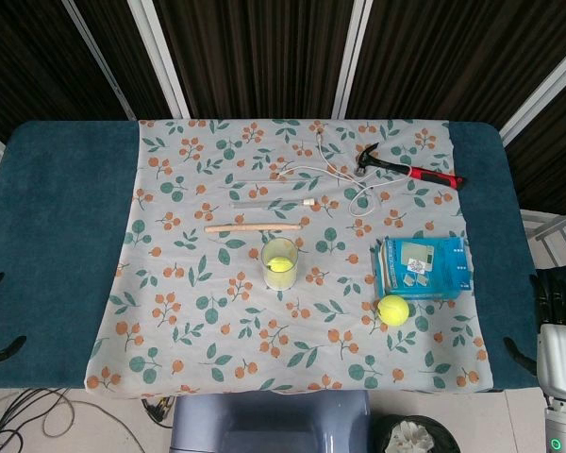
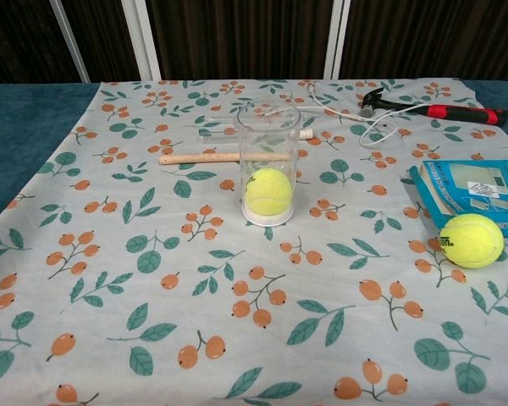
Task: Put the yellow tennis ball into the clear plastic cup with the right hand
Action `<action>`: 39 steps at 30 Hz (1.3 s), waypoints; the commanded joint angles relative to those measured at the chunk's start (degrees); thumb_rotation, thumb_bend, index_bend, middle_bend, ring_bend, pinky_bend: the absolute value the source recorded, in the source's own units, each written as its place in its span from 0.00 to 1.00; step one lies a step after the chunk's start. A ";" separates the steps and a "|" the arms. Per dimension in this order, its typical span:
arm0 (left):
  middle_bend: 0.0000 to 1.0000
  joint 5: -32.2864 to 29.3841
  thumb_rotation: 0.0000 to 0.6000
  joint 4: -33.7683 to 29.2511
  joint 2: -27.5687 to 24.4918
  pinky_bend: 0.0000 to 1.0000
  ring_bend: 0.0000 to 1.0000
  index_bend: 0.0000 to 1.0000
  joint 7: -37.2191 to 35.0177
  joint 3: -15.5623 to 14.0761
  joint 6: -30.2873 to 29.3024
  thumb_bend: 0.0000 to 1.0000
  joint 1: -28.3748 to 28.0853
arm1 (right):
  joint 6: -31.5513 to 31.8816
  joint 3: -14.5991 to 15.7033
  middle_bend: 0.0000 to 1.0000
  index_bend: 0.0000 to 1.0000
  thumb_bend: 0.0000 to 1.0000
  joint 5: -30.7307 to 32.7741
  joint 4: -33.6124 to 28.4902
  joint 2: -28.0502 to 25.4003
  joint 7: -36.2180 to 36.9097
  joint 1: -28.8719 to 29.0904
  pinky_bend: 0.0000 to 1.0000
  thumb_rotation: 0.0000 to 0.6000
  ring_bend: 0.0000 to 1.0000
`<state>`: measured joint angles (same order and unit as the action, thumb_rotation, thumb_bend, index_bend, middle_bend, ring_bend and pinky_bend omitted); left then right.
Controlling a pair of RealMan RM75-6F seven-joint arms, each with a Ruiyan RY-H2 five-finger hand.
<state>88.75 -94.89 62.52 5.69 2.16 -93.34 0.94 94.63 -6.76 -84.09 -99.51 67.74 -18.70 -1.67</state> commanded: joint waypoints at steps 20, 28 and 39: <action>0.00 -0.68 1.00 -0.76 -0.20 0.00 0.00 0.13 0.70 0.02 0.30 0.02 0.15 | -1.09 0.76 0.00 0.00 0.25 -0.65 -0.79 -1.03 1.97 0.09 0.00 1.00 0.05; 0.00 -1.84 1.00 -0.94 -0.35 0.00 0.00 0.13 0.67 0.29 1.37 0.02 -0.17 | -4.00 2.59 0.00 0.00 0.25 -2.98 -2.04 -3.16 6.02 0.96 0.00 1.00 0.05; 0.00 -1.91 1.00 -1.09 -0.29 0.00 0.00 0.13 1.00 0.25 1.69 0.02 -0.30 | -16.54 2.91 0.00 0.00 0.25 -1.48 -7.34 -7.15 7.73 7.37 0.00 1.00 0.05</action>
<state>86.84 -95.98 62.23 6.68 2.41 -91.67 0.65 81.55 -4.01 -86.75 -104.95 61.28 -11.22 3.64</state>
